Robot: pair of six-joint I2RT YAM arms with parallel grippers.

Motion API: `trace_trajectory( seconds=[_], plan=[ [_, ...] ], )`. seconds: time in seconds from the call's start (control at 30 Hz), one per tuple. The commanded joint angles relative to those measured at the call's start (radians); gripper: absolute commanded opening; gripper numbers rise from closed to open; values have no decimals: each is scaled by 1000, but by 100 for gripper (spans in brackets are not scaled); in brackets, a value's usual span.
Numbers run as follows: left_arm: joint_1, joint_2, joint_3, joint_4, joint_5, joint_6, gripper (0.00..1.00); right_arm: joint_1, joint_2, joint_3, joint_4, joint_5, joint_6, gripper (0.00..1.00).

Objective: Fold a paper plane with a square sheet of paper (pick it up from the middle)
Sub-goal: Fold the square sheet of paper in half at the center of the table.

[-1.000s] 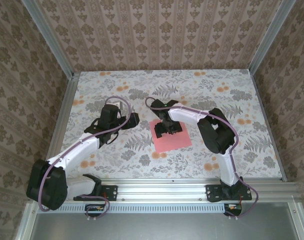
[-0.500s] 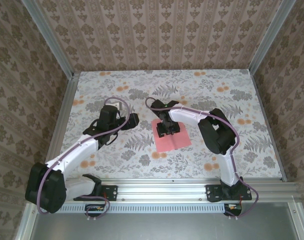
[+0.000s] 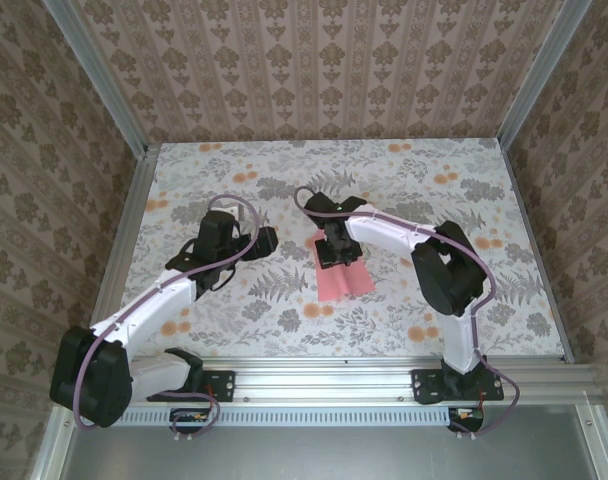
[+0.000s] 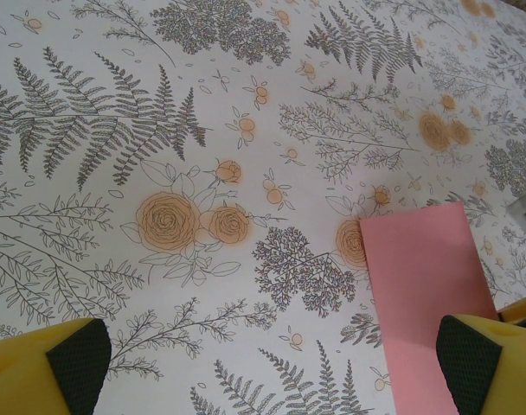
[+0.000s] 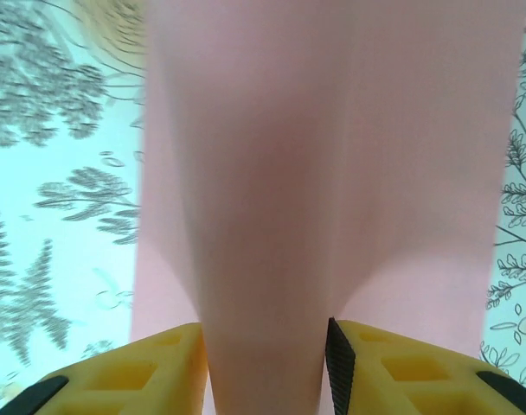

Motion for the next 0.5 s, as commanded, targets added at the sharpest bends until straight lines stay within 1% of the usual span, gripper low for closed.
trace_trajectory(
  seconds=[0.0, 0.23, 0.33, 0.4, 0.47],
  plan=[
    [5, -21, 1, -15, -11, -2, 100, -7, -69, -12, 3, -81, 4, 43],
    [4, -19, 15, -12, 14, 1, 100, -65, -188, -102, 218, -403, 88, 43],
    [4, -19, 20, -13, 25, 3, 100, -111, -207, -173, 381, -556, 162, 43],
    [5, -17, 23, -12, 35, 3, 100, -139, -206, -221, 477, -624, 222, 43],
    [4, -10, 27, -9, 61, 5, 100, -166, -194, -274, 559, -655, 269, 43]
  ],
)
